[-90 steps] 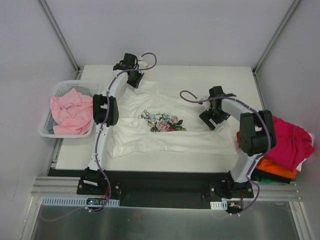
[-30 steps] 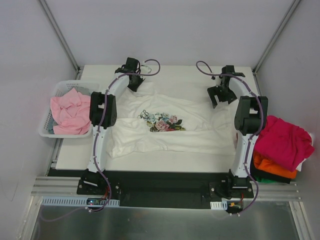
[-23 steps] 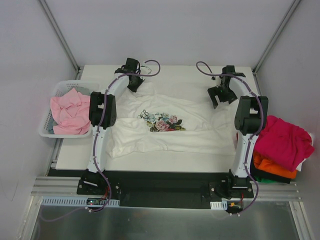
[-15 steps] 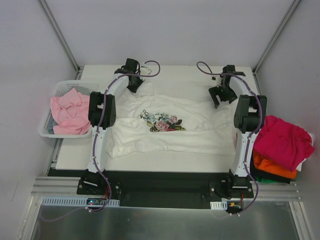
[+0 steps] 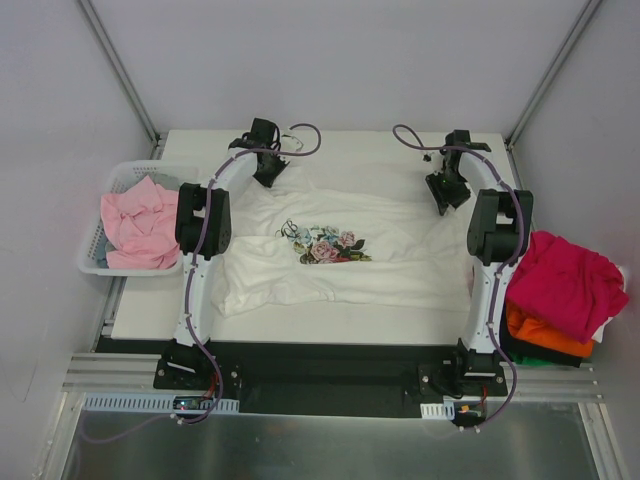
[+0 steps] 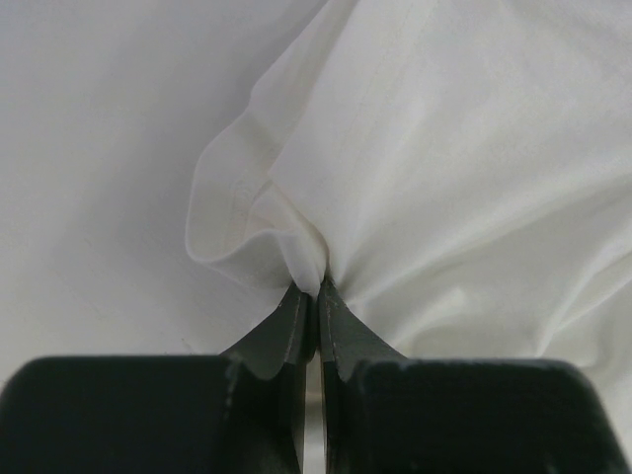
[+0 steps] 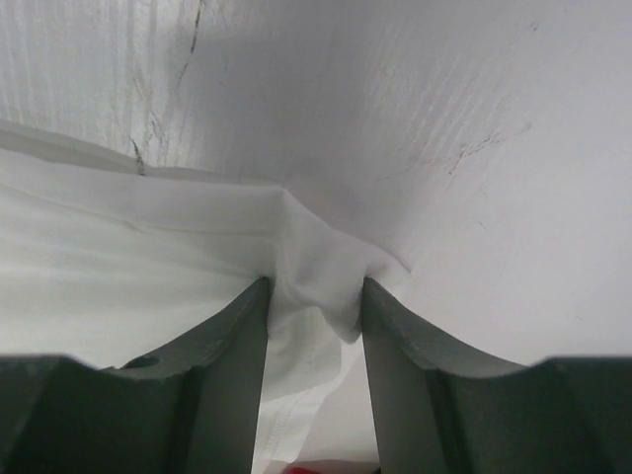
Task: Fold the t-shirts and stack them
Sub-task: Fold the tshirt
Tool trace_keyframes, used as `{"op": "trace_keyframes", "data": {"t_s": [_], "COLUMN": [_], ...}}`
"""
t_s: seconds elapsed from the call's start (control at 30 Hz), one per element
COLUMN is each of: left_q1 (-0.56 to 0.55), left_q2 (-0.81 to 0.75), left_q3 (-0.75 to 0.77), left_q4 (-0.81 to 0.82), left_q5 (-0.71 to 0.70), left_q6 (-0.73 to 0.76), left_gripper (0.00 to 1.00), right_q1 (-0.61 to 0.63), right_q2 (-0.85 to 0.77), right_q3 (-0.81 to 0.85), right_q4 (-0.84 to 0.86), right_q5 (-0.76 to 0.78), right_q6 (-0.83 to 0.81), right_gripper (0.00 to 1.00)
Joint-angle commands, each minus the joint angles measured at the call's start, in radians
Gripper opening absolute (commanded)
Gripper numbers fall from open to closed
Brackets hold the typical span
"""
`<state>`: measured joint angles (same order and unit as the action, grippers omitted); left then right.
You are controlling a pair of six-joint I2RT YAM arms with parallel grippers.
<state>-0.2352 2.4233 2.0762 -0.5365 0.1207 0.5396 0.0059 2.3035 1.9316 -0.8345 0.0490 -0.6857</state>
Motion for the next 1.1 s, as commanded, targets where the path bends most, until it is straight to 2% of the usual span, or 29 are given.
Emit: {"op": "trace_keyframes", "data": {"t_s": [0.0, 0.17, 0.2, 0.23, 0.3, 0.33, 0.73, 1.07], "left_q1": [-0.003, -0.004, -0.006, -0.006, -0.006, -0.006, -0.006, -0.012], "left_q2": [-0.055, -0.056, -0.056, -0.056, -0.059, -0.061, -0.089, -0.271], "left_q3": [-0.021, -0.021, -0.021, -0.018, -0.011, -0.010, 0.038, -0.002], "left_q4": [-0.037, -0.037, -0.037, -0.036, -0.036, -0.036, -0.033, -0.034], "left_q5": [-0.001, -0.007, -0.013, -0.018, -0.030, -0.032, -0.084, -0.108], "left_q6": [0.011, 0.011, 0.010, 0.008, 0.008, 0.008, 0.000, -0.001], "left_gripper": [0.00, 0.00, 0.00, 0.00, 0.00, 0.00, 0.00, 0.00], "right_q1": [-0.021, -0.021, -0.021, -0.021, -0.021, -0.021, -0.020, -0.015], "right_q2": [0.002, 0.000, 0.000, -0.001, -0.006, -0.007, -0.090, -0.230], "right_q3": [0.018, 0.010, 0.010, 0.009, 0.004, 0.004, -0.019, -0.071], "right_q4": [-0.034, -0.028, -0.028, -0.028, -0.028, -0.028, -0.035, -0.055], "right_q5": [0.043, 0.051, 0.054, 0.054, 0.054, 0.058, 0.075, 0.075], "right_q6": [-0.018, -0.021, -0.020, -0.020, -0.018, -0.017, -0.023, -0.028], "right_gripper": [0.43, 0.27, 0.22, 0.14, 0.07, 0.01, 0.01, 0.01]}}
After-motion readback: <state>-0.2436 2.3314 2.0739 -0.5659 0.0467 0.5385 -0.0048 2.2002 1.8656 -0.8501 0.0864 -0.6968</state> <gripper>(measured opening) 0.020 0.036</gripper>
